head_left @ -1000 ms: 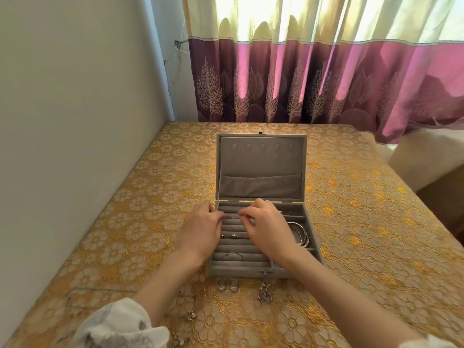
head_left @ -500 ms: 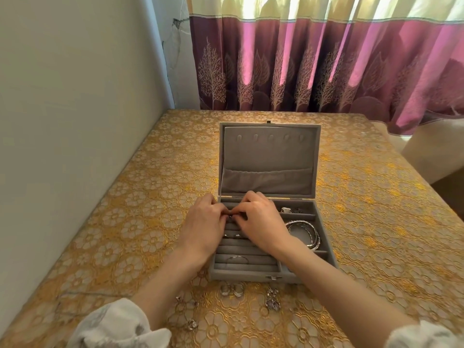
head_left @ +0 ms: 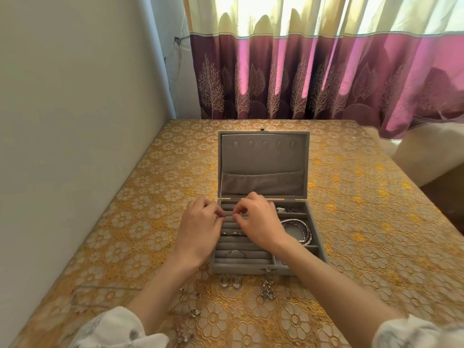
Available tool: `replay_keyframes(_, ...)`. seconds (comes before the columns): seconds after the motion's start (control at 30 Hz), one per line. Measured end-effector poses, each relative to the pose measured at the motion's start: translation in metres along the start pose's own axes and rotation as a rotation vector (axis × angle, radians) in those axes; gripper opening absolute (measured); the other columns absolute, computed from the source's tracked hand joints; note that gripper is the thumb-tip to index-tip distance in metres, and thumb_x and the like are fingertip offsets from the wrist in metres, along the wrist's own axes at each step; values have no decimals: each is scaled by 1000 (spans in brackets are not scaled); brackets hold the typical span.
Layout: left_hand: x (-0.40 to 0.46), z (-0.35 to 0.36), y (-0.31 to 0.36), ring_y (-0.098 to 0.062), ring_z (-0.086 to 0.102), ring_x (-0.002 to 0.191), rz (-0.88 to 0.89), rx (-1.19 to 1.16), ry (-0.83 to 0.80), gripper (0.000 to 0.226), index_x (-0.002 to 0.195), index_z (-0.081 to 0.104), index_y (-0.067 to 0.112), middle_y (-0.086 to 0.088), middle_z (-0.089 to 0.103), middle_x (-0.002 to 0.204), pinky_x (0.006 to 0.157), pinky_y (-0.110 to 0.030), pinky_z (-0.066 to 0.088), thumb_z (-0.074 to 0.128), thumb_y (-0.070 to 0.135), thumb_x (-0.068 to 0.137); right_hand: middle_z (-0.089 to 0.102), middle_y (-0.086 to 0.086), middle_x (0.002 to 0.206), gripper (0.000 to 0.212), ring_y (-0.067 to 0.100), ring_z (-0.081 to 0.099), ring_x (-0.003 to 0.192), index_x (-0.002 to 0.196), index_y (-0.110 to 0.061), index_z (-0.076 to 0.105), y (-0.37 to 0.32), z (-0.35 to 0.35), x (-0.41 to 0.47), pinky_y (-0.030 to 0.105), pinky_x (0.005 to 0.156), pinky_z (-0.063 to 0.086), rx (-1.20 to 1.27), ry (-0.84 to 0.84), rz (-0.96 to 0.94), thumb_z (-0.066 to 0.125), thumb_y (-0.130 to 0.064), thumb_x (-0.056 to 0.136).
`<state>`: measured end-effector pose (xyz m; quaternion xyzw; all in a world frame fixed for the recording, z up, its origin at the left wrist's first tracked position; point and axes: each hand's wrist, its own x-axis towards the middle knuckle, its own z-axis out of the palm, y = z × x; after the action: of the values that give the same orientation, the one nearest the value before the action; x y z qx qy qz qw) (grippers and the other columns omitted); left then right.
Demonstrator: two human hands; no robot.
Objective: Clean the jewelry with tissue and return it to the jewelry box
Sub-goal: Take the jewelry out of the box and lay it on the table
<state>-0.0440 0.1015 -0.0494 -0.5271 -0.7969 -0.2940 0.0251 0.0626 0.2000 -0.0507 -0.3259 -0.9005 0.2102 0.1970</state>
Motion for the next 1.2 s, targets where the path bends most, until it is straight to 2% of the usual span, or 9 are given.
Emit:
replay_keyframes(0.07,-8,-5,6,-10,44,96,19,-22,23,5,91,65,18,9,48,90,86,-21,36,63,18,86,54,-1,100,11,15,49,97,92,-16,66,2,-6,-11,34,89,39,85,48,-11,56,-20,88)
replay_keyframes(0.2,-38,-8,29,-4,40,93,43,-85,53,7,92,64,20,12,51,91,82,-11,33,63,19,86,46,-10,87,2,4,46,76,86,-15,62,8,-24,-48,15,71,43,247,108,-10,60,-13,87)
replay_keyframes(0.27,-57,-4,43,-4,42,89,64,-124,57,7,91,64,20,12,51,88,78,-10,35,65,19,84,47,-11,86,7,4,48,73,83,-18,59,12,-34,-70,14,68,43,283,139,9,61,-12,86)
replay_keyframes(0.37,-82,9,60,-5,46,85,120,-129,35,8,89,63,21,12,53,85,76,-20,46,66,19,82,48,-10,85,13,4,49,71,79,-20,58,22,-45,-105,12,67,43,295,177,44,65,-11,83)
replay_keyframes(0.57,-110,36,88,-7,50,82,212,-85,-22,11,86,64,24,11,56,83,74,-20,47,71,21,78,52,-12,80,16,4,52,70,77,-22,60,50,-46,-155,10,64,41,247,232,74,70,-9,79)
replay_keyframes(0.77,-109,49,97,-10,53,82,161,-21,-58,11,83,65,22,9,59,81,73,-25,50,74,21,76,50,-13,82,6,2,51,69,82,-17,67,66,-35,-163,16,65,46,148,198,61,70,-12,79)
replay_keyframes(0.9,-107,57,97,-12,51,85,134,-3,-67,6,83,65,21,7,59,84,75,-27,49,70,21,79,51,-12,82,7,8,52,71,81,-16,67,70,-27,-162,25,65,49,112,220,21,70,-11,77)
replay_keyframes(1.03,-104,59,98,-12,51,85,138,29,-72,6,86,66,21,7,60,85,76,-26,48,68,22,81,50,-13,81,6,8,51,74,83,-17,69,72,-24,-161,28,70,47,119,214,22,69,-13,78)
replay_keyframes(1.2,-103,62,99,-13,51,87,109,26,-69,9,91,69,21,6,61,86,76,-27,48,66,23,82,47,-15,76,5,8,48,71,81,-19,69,73,-22,-161,34,69,47,136,199,17,69,-16,76)
